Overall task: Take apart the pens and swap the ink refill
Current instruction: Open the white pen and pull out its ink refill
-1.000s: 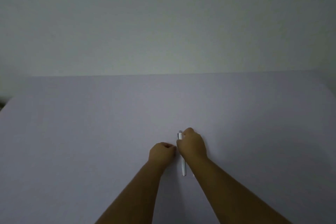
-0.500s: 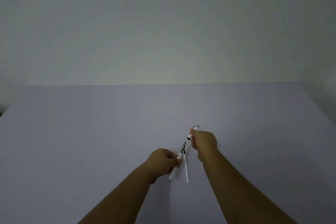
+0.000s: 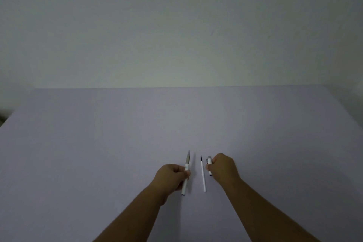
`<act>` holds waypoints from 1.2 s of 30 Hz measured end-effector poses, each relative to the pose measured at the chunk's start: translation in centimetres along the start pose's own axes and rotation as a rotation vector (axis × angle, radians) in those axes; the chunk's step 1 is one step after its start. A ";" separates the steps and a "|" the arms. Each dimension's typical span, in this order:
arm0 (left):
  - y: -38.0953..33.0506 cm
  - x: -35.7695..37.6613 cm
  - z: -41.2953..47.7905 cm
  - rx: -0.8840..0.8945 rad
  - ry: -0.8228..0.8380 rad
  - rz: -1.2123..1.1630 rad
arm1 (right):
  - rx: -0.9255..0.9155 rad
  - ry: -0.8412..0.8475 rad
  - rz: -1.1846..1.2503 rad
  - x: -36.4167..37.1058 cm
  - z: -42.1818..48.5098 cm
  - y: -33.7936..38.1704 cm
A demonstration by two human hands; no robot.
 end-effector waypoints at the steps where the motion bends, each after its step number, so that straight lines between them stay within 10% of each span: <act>1: 0.1 0.1 0.0 0.001 0.000 0.002 | 0.007 0.002 0.006 0.0 -0.1 -0.1; 14: -1.9 0.3 -2.1 0.272 -0.101 0.480 | -0.099 0.238 0.542 -2.2 -4.7 4.1; 22: -2.5 -1.2 -4.5 0.244 0.116 0.172 | -0.119 0.405 0.824 -4.1 -6.8 4.5; 36: -2.9 -1.1 -6.6 0.445 -0.076 0.645 | -0.085 0.414 0.570 -6.5 -7.6 4.8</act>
Point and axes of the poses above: each hand's wrist, its own z-axis towards the middle knuckle, its own x-axis out of the palm, y = z × x, the point moved 1 cm from there along z, towards the middle knuckle, and after that the axes turned 9 degrees about z, right-handed, at the moved point
